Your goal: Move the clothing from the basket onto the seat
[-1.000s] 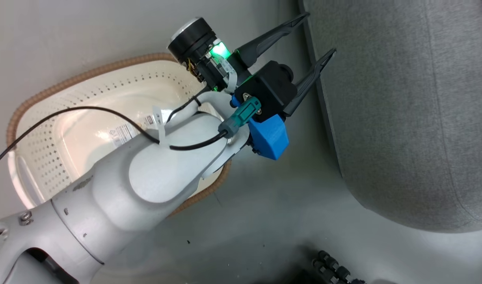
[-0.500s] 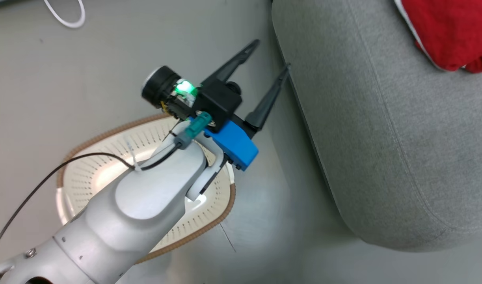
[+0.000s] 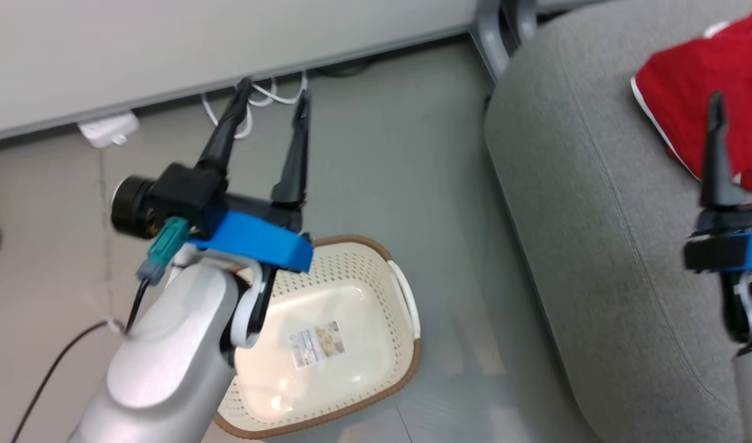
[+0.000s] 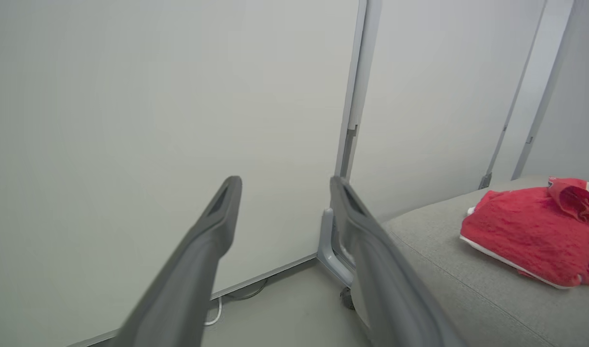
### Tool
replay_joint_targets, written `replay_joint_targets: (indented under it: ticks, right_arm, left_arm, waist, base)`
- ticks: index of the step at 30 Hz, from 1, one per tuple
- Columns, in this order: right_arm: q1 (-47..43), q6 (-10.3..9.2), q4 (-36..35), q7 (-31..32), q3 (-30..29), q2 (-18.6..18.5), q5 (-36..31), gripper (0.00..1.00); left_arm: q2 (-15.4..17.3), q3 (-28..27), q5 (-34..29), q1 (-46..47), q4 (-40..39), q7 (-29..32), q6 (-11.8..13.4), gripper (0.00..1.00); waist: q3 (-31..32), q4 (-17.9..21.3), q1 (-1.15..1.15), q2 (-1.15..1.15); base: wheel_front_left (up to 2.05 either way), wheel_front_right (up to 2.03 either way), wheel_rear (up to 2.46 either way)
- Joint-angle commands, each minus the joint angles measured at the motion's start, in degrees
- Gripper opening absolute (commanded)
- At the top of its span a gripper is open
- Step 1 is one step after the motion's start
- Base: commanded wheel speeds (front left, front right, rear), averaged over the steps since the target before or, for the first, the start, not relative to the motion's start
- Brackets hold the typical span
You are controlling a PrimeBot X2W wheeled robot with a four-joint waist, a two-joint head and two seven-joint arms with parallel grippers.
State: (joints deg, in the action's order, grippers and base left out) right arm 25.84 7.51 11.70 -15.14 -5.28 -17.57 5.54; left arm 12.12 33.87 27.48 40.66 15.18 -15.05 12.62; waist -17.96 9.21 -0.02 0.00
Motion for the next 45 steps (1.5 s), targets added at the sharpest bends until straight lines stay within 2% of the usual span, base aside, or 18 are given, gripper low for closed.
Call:
replay_joint_targets:
  ticks: [1, 8, 11, 23, 34, 45]
  right_arm:
    - [-1.18, -0.03, -0.18, 0.01, 0.95, 0.53, -0.14, 1.00]
    - [-4.29, -0.03, 0.17, 0.01, 5.69, 3.31, 0.19, 1.00]
    - [-7.52, -0.04, 0.94, 0.01, 6.66, 4.97, 0.81, 1.00]
    - [-17.12, -0.03, 2.40, 0.01, 6.02, 9.15, 1.51, 1.00]
    - [-22.19, -0.03, 2.40, 0.01, 4.37, 11.10, 2.55, 1.00]
    - [-24.09, -0.03, 3.25, 0.01, 3.38, 12.11, 3.15, 1.00]
  left_arm:
    - [-0.01, -1.37, -0.72, -1.99, -0.35, -0.16, -0.05, 1.00]
    - [-1.72, -10.57, -5.16, -11.89, -2.17, -0.16, -2.47, 1.00]
    - [-3.28, -14.38, -7.27, -17.34, -1.75, -0.17, -4.55, 1.00]
    - [-6.82, -23.38, -11.92, -29.96, -2.09, -0.17, -9.21, 1.00]
    - [-8.76, -27.62, -14.81, -34.82, -2.16, -0.17, -12.59, 1.00]
    - [-9.15, -28.62, -14.44, -36.51, -1.69, -0.17, -13.69, 1.00]
  waist:
    - [3.34, -3.01, 0.02, 0.00]
    - [8.61, -6.11, 0.02, 0.00]
    - [11.93, -7.48, 0.02, 0.00]
    - [17.98, -9.79, 0.02, 0.00]
    - [19.52, -11.75, 0.02, 0.00]
    - [20.64, -12.46, 0.02, 0.00]
  base:
    - [0.00, 0.00, 0.00]
    - [0.00, 0.00, 0.00]
    - [0.00, 0.00, 0.00]
    - [0.00, 0.00, 0.00]
    - [0.00, 0.00, 0.00]
    - [0.00, 0.00, 0.00]
